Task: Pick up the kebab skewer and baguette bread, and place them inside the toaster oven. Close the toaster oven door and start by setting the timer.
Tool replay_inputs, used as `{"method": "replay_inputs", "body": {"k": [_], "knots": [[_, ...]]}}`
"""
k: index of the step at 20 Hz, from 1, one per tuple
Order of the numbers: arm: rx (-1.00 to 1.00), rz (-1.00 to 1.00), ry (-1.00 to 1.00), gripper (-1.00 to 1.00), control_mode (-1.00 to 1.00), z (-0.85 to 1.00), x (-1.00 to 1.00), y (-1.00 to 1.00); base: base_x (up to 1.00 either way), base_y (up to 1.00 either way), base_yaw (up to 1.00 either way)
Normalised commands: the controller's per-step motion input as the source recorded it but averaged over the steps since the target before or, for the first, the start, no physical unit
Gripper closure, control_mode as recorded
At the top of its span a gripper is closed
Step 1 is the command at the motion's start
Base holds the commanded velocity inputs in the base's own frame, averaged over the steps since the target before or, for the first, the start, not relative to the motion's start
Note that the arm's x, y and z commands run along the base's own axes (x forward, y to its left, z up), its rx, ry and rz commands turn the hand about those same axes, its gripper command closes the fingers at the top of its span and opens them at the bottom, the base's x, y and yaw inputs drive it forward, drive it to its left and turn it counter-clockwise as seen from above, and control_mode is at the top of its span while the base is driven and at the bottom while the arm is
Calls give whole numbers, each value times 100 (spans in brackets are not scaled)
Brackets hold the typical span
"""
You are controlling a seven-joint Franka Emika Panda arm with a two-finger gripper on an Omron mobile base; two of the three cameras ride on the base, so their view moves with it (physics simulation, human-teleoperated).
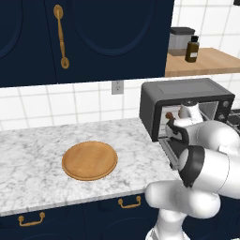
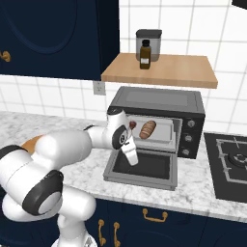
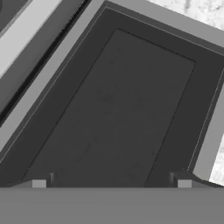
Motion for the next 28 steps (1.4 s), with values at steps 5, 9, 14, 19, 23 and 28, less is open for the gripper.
{"method": "replay_inputs", "body": {"k": [5, 9, 14, 19, 23, 28], "knots": [[0, 0, 0, -100, -100, 0, 23, -16, 0, 0, 0], [0, 0, 0, -100, -100, -1, 34, 0, 0, 0, 0], [1, -1, -4, -100, -100, -1, 29, 0, 0, 0, 0], [1, 0, -3, -100, -100, 0, -9, 0, 0, 0, 0], [1, 0, -3, -100, -100, 0, -64, -2, 0, 0, 0], [3, 0, -3, -100, -100, 6, -100, -3, 0, 0, 0]]}}
